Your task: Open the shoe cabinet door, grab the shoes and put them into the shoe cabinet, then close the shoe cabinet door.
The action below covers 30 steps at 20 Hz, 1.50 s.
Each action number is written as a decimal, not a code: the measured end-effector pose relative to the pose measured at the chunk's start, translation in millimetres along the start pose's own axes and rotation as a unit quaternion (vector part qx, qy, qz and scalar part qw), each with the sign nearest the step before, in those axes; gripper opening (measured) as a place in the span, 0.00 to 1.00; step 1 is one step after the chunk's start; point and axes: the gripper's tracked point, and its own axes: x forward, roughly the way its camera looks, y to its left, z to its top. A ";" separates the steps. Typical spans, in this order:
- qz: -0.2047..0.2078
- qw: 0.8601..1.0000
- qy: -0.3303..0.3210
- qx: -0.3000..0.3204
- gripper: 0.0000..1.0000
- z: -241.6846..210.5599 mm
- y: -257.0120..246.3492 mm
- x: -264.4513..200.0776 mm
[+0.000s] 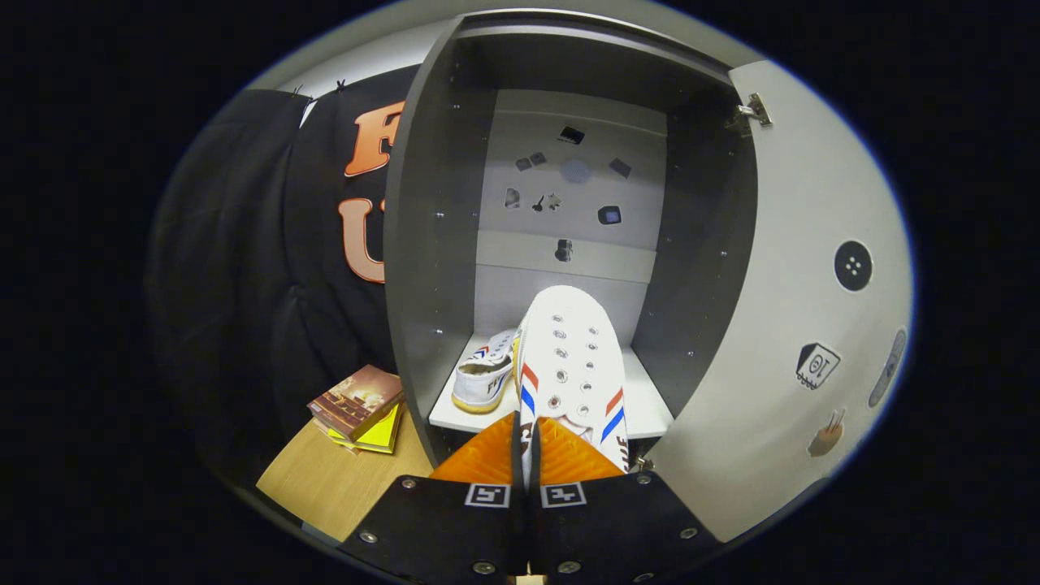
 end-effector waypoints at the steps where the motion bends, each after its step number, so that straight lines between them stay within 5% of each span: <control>1: -0.002 1.000 0.004 0.001 0.00 2.8 -2.4 12.7; 14: -0.041 0.995 0.088 0.027 0.00 -18.5 -43.2 203.7; 20: -0.100 0.990 0.095 0.016 0.04 -38.9 -68.5 224.0; 30: -0.079 0.996 -0.033 -0.007 0.86 31.9 -59.0 107.7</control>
